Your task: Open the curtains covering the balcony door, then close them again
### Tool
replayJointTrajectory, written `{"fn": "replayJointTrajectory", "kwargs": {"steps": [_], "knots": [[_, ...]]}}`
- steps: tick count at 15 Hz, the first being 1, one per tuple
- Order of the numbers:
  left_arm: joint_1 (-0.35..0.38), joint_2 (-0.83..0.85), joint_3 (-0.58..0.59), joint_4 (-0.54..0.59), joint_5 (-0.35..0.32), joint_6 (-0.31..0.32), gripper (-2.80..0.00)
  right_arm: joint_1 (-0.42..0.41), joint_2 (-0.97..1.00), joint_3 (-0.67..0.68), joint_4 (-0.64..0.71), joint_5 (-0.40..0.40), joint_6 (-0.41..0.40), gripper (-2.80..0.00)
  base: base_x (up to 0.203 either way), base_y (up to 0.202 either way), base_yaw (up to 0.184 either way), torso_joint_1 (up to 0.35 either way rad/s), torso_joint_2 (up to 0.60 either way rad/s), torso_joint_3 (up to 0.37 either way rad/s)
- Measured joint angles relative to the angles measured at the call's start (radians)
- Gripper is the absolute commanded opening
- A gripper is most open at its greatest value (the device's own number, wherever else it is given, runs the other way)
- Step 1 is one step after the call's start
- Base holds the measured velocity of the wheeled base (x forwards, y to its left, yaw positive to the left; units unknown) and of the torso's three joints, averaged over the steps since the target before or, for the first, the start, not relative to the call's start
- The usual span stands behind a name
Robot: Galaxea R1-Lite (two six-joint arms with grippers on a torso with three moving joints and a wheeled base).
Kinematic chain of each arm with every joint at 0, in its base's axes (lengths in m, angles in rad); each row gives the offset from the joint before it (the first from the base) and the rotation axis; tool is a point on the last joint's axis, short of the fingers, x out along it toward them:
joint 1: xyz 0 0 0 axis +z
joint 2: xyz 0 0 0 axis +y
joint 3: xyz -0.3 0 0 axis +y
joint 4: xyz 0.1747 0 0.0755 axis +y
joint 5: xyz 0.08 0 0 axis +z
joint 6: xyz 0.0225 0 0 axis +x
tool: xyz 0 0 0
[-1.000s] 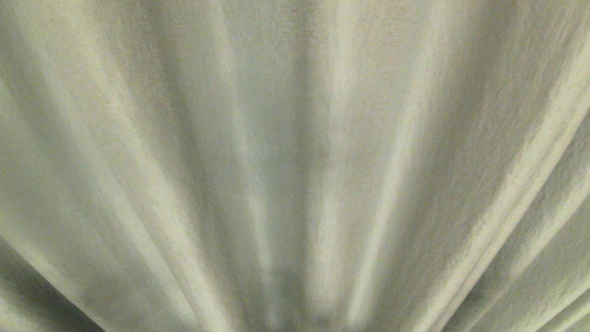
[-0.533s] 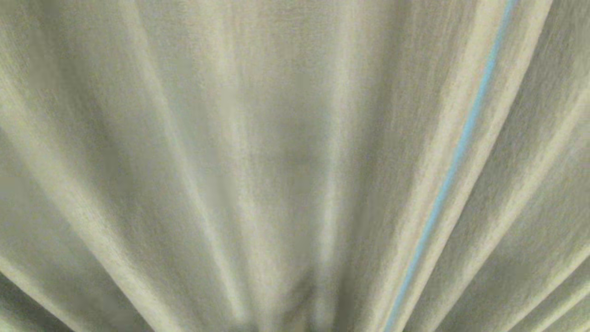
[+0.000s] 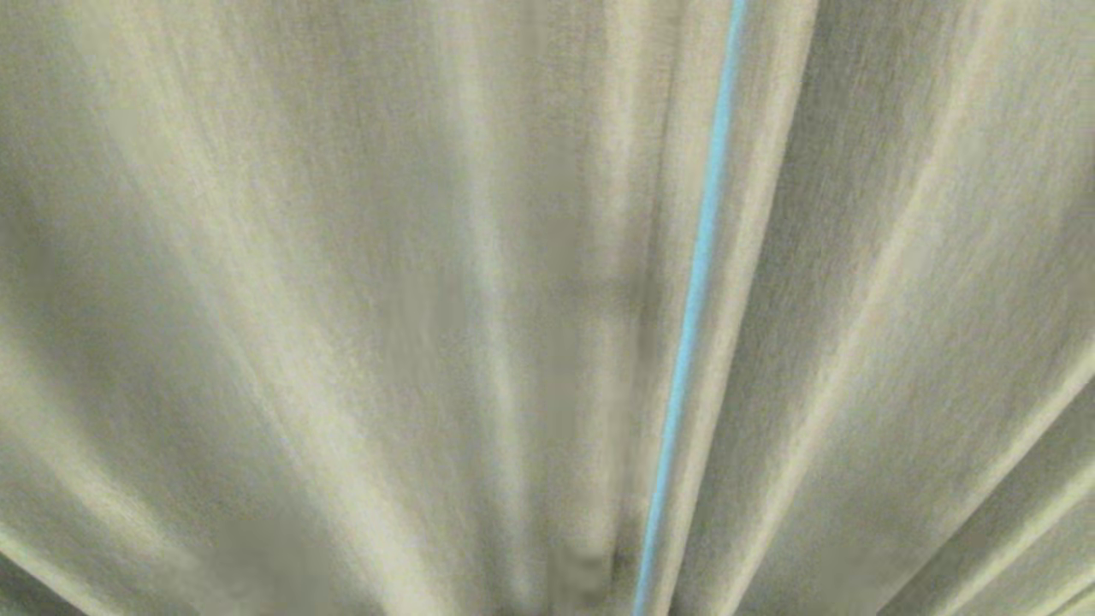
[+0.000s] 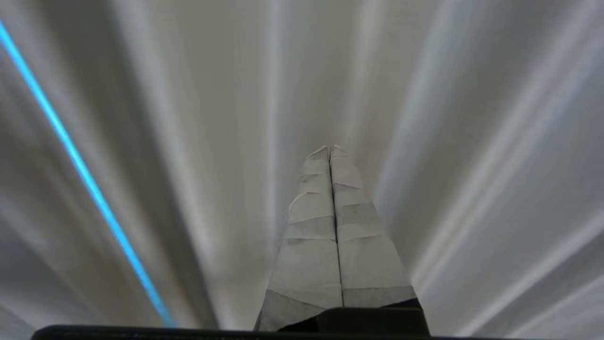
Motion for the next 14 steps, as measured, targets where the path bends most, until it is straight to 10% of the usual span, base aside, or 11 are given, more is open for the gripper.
{"fn": "replayJointTrajectory", "kwargs": {"steps": [14], "knots": [[0.0,0.0,0.001,0.001,0.012,-0.022,-2.8,0.0,0.0,0.0,0.0,0.0,0.0,-2.8,0.0,-0.069,0.001,0.001,0.0,0.001]]}}
